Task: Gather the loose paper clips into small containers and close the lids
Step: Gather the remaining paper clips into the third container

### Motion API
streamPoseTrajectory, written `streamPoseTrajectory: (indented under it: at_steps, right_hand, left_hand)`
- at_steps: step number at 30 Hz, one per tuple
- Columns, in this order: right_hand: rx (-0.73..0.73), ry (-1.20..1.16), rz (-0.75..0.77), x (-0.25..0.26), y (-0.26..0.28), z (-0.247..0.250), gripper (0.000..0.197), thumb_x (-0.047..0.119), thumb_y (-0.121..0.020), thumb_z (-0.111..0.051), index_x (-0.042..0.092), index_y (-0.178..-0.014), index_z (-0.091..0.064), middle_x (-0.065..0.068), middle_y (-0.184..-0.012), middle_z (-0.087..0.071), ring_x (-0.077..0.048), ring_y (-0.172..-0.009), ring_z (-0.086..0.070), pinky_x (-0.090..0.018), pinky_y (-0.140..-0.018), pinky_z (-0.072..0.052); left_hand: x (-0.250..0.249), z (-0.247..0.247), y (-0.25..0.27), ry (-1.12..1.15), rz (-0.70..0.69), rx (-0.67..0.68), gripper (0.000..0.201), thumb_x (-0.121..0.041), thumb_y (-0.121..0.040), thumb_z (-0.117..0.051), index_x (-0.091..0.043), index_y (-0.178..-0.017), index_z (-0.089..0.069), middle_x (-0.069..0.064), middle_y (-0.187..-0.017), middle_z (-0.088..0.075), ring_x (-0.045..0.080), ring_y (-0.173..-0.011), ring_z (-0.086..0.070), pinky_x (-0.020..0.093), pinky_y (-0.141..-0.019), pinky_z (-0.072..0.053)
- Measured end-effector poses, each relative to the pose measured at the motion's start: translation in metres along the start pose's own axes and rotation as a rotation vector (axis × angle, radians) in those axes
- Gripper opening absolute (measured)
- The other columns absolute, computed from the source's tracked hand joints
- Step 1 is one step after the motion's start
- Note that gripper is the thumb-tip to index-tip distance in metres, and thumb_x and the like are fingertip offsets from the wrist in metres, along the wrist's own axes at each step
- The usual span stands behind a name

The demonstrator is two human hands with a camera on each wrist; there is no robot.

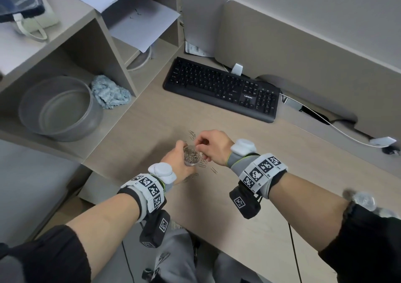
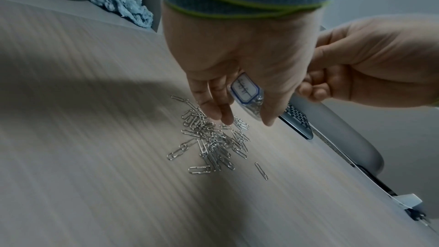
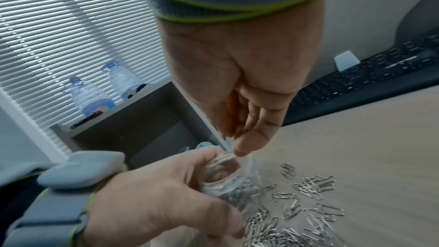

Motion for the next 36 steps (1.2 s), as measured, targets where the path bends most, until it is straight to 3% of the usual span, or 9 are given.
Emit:
streamPoseTrajectory:
  at_steps: [3,7,11,16,21,23,26,28,36]
  right_hand:
    - [-0.039,0.105,-0.088,-0.024,-0.006,0.009,0.012,0.007,-0.089,-0.058,0.014,-0.080,-0.061,-0.004,-0.067,-0.063,-0.025,-0.056,-0.066,-0.037,-0.057,-0.058]
    - [0.092,0.458,-0.282,-0.064,-0.008,0.001,0.009,0.008,-0.086,-0.057,0.008,-0.082,-0.065,-0.010,-0.074,-0.073,-0.028,-0.064,-0.073,-0.041,-0.064,-0.062]
    - [0.254,0.665,-0.339,-0.087,-0.011,-0.021,0.012,0.014,-0.088,-0.058,0.008,-0.091,-0.068,-0.007,-0.091,-0.074,-0.026,-0.082,-0.073,-0.031,-0.071,-0.059]
    - [0.186,0.521,-0.259,-0.079,-0.024,-0.040,0.035,0.014,-0.093,-0.055,0.025,-0.064,-0.038,-0.018,-0.102,-0.070,-0.033,-0.093,-0.070,-0.037,-0.078,-0.059]
    - [0.085,0.524,-0.161,-0.069,-0.041,-0.042,0.009,0.014,-0.088,-0.061,0.018,-0.087,-0.053,-0.009,-0.098,-0.066,-0.029,-0.085,-0.065,-0.034,-0.068,-0.051]
    - [0.026,0.562,-0.115,-0.069,-0.046,-0.030,0.029,0.026,-0.083,-0.069,0.018,-0.102,-0.048,-0.007,-0.106,-0.054,-0.026,-0.080,-0.058,-0.032,-0.065,-0.045]
    - [0.061,0.675,-0.082,-0.069,-0.050,-0.019,0.077,0.043,-0.072,-0.077,0.018,-0.132,-0.036,-0.006,-0.126,-0.038,-0.028,-0.088,-0.059,-0.040,-0.077,-0.054]
    - [0.129,0.760,-0.030,-0.066,-0.050,-0.023,0.087,0.047,-0.067,-0.079,0.015,-0.135,-0.035,-0.007,-0.132,-0.032,-0.029,-0.094,-0.059,-0.041,-0.082,-0.056]
    - [0.177,0.813,0.053,-0.063,-0.052,-0.038,0.052,0.019,-0.089,-0.065,0.005,-0.132,-0.040,-0.015,-0.125,-0.042,-0.036,-0.094,-0.063,-0.042,-0.081,-0.054]
  left_hand:
    - [0.008,0.003,0.002,0.003,0.024,-0.014,0.073,-0.033,-0.072,-0.080,-0.018,-0.129,-0.038,0.000,-0.112,-0.063,0.026,-0.100,-0.062,0.026,-0.074,-0.040]
    - [0.021,0.011,0.006,0.012,0.050,-0.014,0.067,-0.031,-0.074,-0.080,-0.017,-0.127,-0.040,-0.002,-0.108,-0.062,0.022,-0.090,-0.059,0.025,-0.071,-0.040]
    - [0.033,0.016,0.009,0.008,0.069,-0.035,0.065,-0.034,-0.074,-0.078,-0.016,-0.124,-0.040,-0.002,-0.101,-0.062,0.022,-0.085,-0.060,0.030,-0.072,-0.048]
    - [0.048,0.020,0.009,0.011,0.100,-0.031,0.066,-0.037,-0.072,-0.079,-0.018,-0.122,-0.041,0.002,-0.103,-0.066,0.025,-0.090,-0.064,0.039,-0.078,-0.054]
    - [0.055,0.024,0.006,0.016,0.130,-0.010,0.066,-0.037,-0.072,-0.079,-0.017,-0.122,-0.041,0.003,-0.106,-0.065,0.027,-0.093,-0.063,0.037,-0.080,-0.053]
    - [0.058,0.027,0.004,0.022,0.140,-0.015,0.067,-0.036,-0.072,-0.079,-0.019,-0.123,-0.040,0.004,-0.107,-0.065,0.026,-0.092,-0.063,0.037,-0.081,-0.053]
    - [0.064,0.029,0.000,0.025,0.151,-0.015,0.069,-0.038,-0.071,-0.080,-0.019,-0.123,-0.040,0.004,-0.108,-0.065,0.027,-0.093,-0.064,0.039,-0.082,-0.054]
    - [0.065,0.029,-0.001,0.029,0.153,-0.012,0.069,-0.038,-0.071,-0.080,-0.018,-0.123,-0.039,0.005,-0.109,-0.065,0.027,-0.094,-0.064,0.039,-0.083,-0.054]
    - [0.068,0.031,-0.006,0.063,0.160,-0.017,0.069,-0.034,-0.071,-0.080,-0.020,-0.126,-0.040,0.003,-0.110,-0.066,0.026,-0.095,-0.064,0.037,-0.083,-0.054]
Point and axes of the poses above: each hand's wrist, its own y-axis away from the middle knuckle, its own z-axis out of the back of the hand, x = y × z, the point moved 2 cm from there along -y, towards the middle knuckle
